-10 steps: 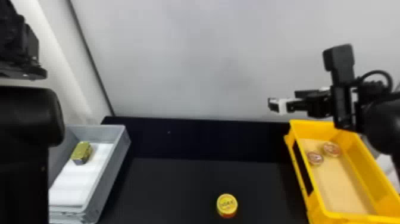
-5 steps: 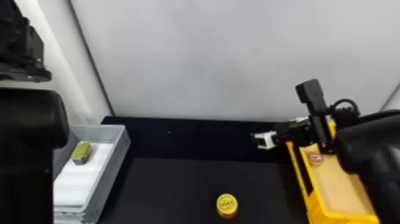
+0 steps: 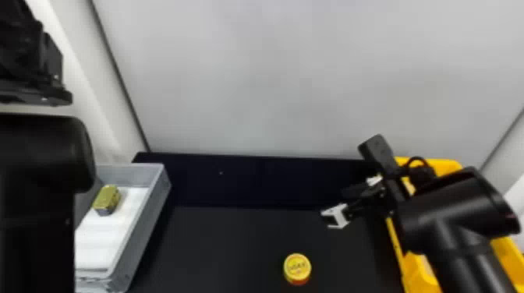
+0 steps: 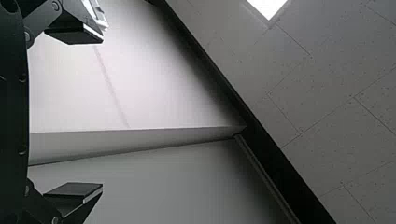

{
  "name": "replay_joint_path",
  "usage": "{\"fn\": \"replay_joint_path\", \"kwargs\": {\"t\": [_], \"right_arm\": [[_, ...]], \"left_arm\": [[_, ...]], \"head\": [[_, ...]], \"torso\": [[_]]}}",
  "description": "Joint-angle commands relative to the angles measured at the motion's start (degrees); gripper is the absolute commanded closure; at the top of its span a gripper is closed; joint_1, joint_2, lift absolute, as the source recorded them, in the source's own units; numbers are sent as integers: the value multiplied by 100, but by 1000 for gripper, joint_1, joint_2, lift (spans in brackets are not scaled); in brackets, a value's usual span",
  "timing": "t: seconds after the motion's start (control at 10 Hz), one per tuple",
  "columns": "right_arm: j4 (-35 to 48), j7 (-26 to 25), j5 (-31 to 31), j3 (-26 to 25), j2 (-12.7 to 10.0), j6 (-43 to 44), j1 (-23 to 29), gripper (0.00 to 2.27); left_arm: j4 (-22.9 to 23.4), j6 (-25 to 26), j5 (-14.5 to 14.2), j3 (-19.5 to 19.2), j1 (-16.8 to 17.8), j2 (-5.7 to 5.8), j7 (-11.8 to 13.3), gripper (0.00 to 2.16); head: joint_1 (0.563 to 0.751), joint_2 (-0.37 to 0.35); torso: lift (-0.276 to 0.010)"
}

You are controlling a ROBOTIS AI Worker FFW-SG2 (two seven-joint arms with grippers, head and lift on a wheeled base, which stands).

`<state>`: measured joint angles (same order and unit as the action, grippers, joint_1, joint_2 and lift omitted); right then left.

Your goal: Pick up the round yellow can and place it in the yellow rectangular box

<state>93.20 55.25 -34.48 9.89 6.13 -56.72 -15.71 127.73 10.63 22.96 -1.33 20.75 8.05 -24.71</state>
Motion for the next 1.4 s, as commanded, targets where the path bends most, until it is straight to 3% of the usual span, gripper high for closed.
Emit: {"fn": "replay_joint_path", "kwargs": {"t": [0.0,0.6,1.0,1.3], "right_arm": [[-443,226,-8,66,-139,678,7,160],[-1040,454,238,568,-33,897,86,160],[-1779,534,326,1174,134,1557,-125,159],[-2201,525,318,1297,178,1917,-195,157]], "left_arm": [[-20,19,-10,45,26,-14,0,154],[-20,54,-10,1,17,-58,0,154],[-20,63,-19,36,52,-84,0,154],[-29,63,-28,80,79,-93,0,154]], "head": [[663,54],[663,54],[663,54],[663,54]], "torso": [[-10],[-10],[-10],[-10]]}}
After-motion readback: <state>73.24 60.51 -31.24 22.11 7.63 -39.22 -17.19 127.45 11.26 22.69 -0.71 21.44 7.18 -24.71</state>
